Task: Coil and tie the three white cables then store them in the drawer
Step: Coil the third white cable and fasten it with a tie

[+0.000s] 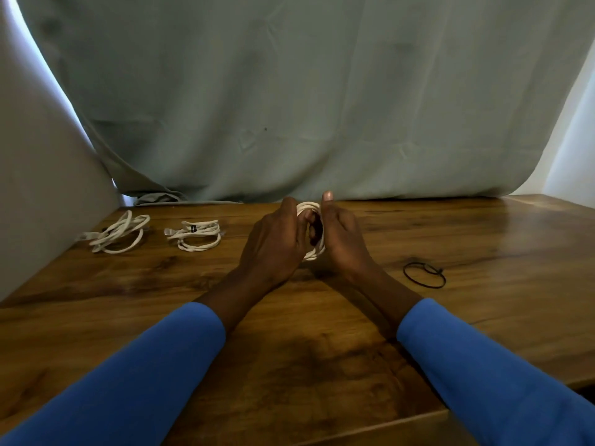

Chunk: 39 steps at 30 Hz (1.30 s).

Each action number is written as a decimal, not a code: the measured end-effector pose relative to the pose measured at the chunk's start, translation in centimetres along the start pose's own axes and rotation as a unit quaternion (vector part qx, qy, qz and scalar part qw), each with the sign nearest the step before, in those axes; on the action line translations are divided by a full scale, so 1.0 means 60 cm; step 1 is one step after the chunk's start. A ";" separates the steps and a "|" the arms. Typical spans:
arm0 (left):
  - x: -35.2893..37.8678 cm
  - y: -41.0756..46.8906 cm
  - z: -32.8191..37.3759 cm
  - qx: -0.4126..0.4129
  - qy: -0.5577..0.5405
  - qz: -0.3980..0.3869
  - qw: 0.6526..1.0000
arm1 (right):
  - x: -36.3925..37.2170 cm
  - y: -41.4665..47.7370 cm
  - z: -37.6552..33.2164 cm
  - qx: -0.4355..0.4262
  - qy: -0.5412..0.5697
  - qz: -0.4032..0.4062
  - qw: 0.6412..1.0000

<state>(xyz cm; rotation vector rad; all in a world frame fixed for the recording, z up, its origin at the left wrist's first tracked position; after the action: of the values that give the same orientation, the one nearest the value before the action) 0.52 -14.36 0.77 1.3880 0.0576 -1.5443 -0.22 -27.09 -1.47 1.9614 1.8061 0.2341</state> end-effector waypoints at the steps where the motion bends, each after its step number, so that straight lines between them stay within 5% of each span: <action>1: 0.001 -0.001 0.001 -0.004 -0.013 0.006 1.000 | 0.004 -0.003 -0.004 -0.012 -0.016 0.012 1.000; 7: -0.009 -0.021 0.025 0.059 -0.175 0.039 0.982 | -0.008 -0.029 -0.066 -0.131 -0.232 0.084 0.960; 12: 0.015 -0.034 0.054 0.121 -0.302 -0.076 0.943 | -0.099 -0.107 -0.096 -0.156 -0.281 0.126 0.939; 19: 0.058 -0.046 0.095 0.144 -0.133 -0.131 0.972 | -0.259 -0.253 -0.028 0.010 -0.150 0.191 0.970; 24: 0.112 -0.020 0.146 0.165 -0.041 -0.176 0.970 | -0.295 -0.257 0.006 0.064 -0.020 0.297 0.952; 29: 0.151 0.051 0.177 0.050 -0.072 -0.123 0.989 | -0.297 -0.263 -0.013 0.059 0.075 0.325 0.941; 32: 0.192 0.077 0.183 0.008 -0.089 -0.181 0.979 | -0.301 -0.269 -0.016 0.058 0.131 0.336 0.931; 35: 0.225 0.086 0.181 -0.010 -0.065 -0.231 0.971 | -0.302 -0.267 -0.014 0.057 0.137 0.326 0.934; 39: 0.205 0.076 0.175 -0.021 -0.112 -0.184 0.976 | -0.299 -0.260 -0.013 0.050 0.113 0.283 0.951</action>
<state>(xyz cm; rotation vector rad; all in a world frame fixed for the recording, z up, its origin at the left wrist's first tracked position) -1.69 -30.70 -2.54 1.2055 0.2183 -1.9880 -16.76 -43.94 -4.41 2.5824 1.3509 0.5786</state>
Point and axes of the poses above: each hand's wrist, its own y-axis towards the middle knuckle, its own x-axis out of the palm, z = x × y, the point moved 6 cm from there along y, towards the middle knuckle, and after that the axes turned 14 degrees about -z, right-handed, at the moved point
